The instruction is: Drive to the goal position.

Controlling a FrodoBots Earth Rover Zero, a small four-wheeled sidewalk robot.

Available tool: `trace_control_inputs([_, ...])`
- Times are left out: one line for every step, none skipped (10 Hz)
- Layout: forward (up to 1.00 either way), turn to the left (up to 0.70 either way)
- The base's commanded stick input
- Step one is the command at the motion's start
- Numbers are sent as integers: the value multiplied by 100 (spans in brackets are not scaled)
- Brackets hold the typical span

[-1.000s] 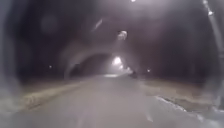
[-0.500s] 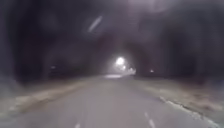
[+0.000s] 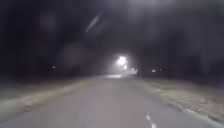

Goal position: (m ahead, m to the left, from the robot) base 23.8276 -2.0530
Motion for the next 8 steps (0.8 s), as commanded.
trace_control_inputs([100,4])
trace_control_inputs([100,4])
trace_control_inputs([100,4])
trace_control_inputs([100,4])
trace_control_inputs([100,4])
trace_control_inputs([100,4])
trace_control_inputs([100,4])
trace_control_inputs([100,4])
